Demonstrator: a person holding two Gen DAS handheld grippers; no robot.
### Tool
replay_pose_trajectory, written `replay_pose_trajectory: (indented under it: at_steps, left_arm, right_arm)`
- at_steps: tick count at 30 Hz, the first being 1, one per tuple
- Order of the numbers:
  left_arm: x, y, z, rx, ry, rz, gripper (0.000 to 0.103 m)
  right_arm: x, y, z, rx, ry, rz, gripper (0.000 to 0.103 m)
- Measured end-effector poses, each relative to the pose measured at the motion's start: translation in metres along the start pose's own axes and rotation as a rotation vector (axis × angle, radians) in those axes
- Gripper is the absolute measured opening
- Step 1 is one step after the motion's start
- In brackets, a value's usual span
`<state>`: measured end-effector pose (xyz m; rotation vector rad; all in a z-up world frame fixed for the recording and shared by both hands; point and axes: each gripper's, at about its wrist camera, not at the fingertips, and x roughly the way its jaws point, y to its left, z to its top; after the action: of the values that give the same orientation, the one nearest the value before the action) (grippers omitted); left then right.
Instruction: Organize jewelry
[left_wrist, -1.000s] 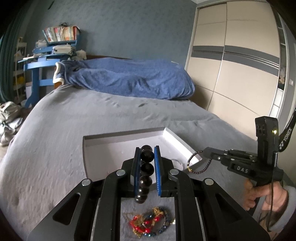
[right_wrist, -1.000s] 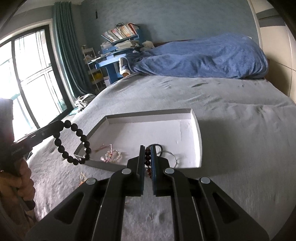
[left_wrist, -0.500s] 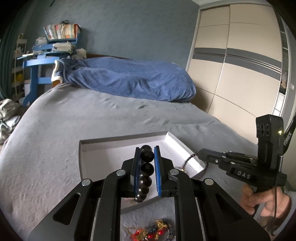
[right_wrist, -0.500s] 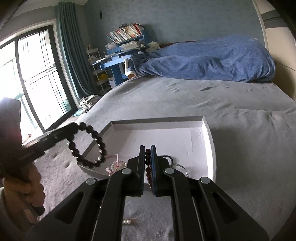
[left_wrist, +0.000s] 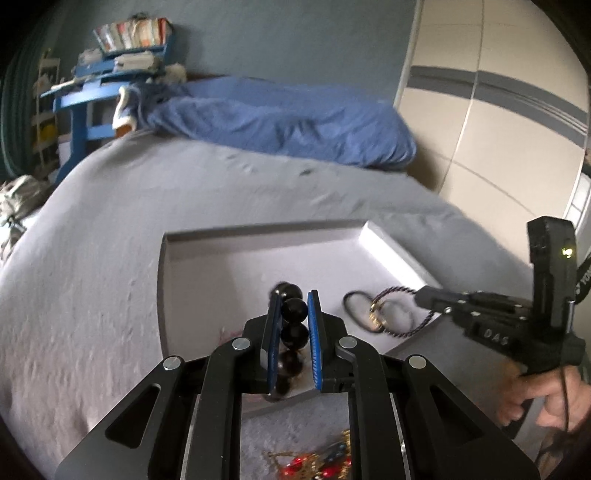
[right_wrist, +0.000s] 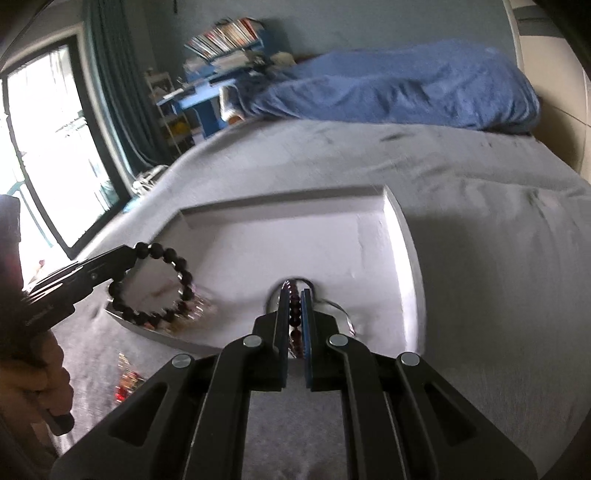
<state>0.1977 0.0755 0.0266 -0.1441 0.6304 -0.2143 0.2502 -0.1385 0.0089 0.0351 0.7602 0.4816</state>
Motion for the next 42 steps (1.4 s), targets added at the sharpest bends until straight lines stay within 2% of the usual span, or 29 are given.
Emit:
replay_pose_trajectory:
  at_steps: [4,12,13,15,17,21,24,33,42]
  left_arm:
    - [0.006,0.003,-0.005,0.002,0.036,0.022,0.015]
    - [0.014,0.008,-0.01,-0.017,0.073,0.041,0.016]
    - [0.014,0.008,-0.011,-0.019,0.078,0.041,0.019]
    - [0.014,0.008,-0.012,-0.023,0.076,0.044,0.035]
    - [0.013,0.007,-0.012,-0.019,0.07,0.049,0.042]
    - [0.008,0.007,-0.013,-0.013,0.051,0.056,0.058]
    - [0.002,0.009,-0.014,-0.016,0.034,0.047,0.064]
    - [-0.016,0.009,-0.021,-0.005,0.012,0.053,0.073]
    - [-0.034,0.009,-0.044,0.022,0.043,0.053,0.074]
  right_arm:
    - [0.004,-0.004,-0.007,0.001,0.024,-0.028,0.006]
    - [0.005,-0.006,-0.011,0.015,0.03,-0.022,0.007]
    - [0.005,-0.007,-0.011,0.017,0.028,-0.02,0.008]
    - [0.004,-0.008,-0.01,0.02,0.024,-0.014,0.014]
    - [0.0,-0.009,-0.01,0.027,0.015,-0.009,0.03]
    - [-0.008,-0.011,-0.011,0.041,-0.008,0.002,0.036]
    - [-0.015,-0.012,-0.012,0.05,-0.026,0.005,0.041]
    - [-0.03,-0.007,-0.026,0.042,-0.031,-0.008,0.042]
    - [-0.031,0.006,-0.052,0.032,0.016,0.024,0.042]
